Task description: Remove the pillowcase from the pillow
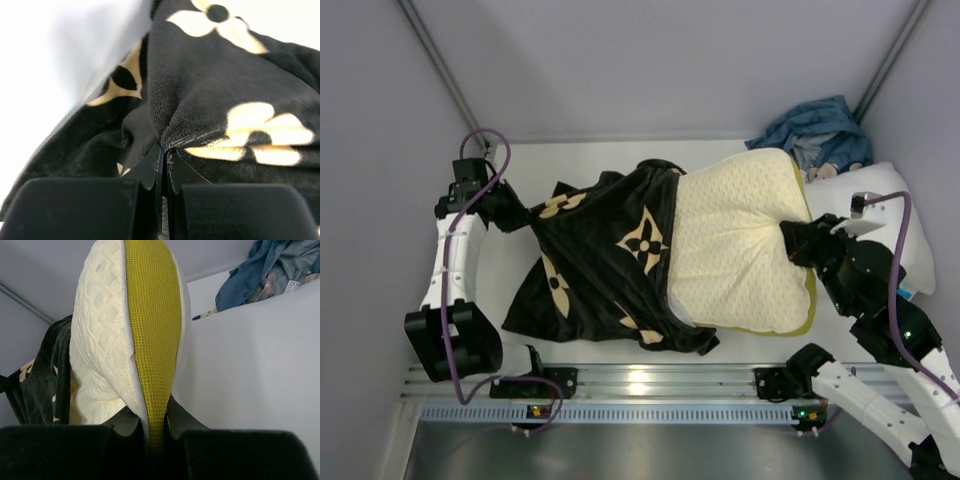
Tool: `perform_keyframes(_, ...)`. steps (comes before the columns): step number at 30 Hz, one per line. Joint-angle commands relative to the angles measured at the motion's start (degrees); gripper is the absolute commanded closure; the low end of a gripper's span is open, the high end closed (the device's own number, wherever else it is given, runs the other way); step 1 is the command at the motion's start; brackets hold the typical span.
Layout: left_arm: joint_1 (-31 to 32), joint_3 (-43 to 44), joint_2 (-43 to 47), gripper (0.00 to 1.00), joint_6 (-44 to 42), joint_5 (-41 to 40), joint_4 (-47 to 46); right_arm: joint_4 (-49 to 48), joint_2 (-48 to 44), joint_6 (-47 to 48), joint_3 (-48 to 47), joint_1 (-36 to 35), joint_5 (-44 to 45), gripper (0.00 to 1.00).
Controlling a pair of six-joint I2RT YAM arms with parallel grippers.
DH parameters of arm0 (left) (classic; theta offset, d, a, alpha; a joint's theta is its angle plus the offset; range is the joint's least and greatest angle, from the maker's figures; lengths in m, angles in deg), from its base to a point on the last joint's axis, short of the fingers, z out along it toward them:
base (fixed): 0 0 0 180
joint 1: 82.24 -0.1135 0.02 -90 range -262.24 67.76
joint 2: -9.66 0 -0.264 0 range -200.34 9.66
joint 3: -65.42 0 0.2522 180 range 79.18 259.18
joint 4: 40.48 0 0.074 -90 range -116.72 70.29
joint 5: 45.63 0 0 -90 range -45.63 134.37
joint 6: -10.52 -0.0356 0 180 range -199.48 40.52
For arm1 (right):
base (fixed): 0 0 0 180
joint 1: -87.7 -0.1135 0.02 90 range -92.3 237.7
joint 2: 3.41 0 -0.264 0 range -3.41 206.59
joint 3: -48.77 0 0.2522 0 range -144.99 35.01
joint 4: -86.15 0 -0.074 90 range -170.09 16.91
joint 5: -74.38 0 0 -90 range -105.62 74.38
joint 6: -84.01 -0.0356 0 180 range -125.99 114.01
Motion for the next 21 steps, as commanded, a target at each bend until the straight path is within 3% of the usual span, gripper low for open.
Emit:
perform_keyframes(1,-2.42,3.12,-0.56,0.93,-2.11,0.99,-3.16,-7.63,1.46,-0.1,-3.13,0.84,6.74,1.0)
perform_keyframes(2,-2.42,2.68,-0.12,0.55,-2.11,2.84,-3.24,-7.89,2.08,-0.27,-2.95,0.84,6.04,1.0)
perform_keyframes(3,-2.34,1.98,0.66,0.36,-1.59,4.6,-3.24,-8.07,2.95,-0.54,-2.95,0.84,5.95,1.0)
perform_keyframes(5,-2.25,-1.35,4.17,0.18,-0.71,8.3,-3.24,-8.59,3.75,-0.98,-3.04,0.84,5.95,1.0)
perform_keyframes(10,0.47,-9.26,14.81,0.1,1.75,15.16,-3.24,-10.35,6.03,-1.42,-3.39,0.84,5.6,1.0)
perform_keyframes(13,9.32,-12.79,20.0,0.09,6.05,15.61,-3.24,-11.49,7.35,-1.86,-3.65,0.84,4.28,1.0)
perform_keyframes(14,17.45,-13.92,21.23,0.1,7.54,11.69,-3.33,-12.19,7.79,-1.94,-3.65,0.84,3.75,1.0)
perform_keyframes(17,30.74,-16.73,25.62,0.1,14.04,4.03,-4.47,-12.64,8.76,-2.12,-4.18,0.84,2.52,1.0)
perform_keyframes(21,38.08,-22.08,30.19,0.1,20.46,0.93,-6.23,-13.08,9.64,-1.77,-4.71,0.84,1.55,1.0)
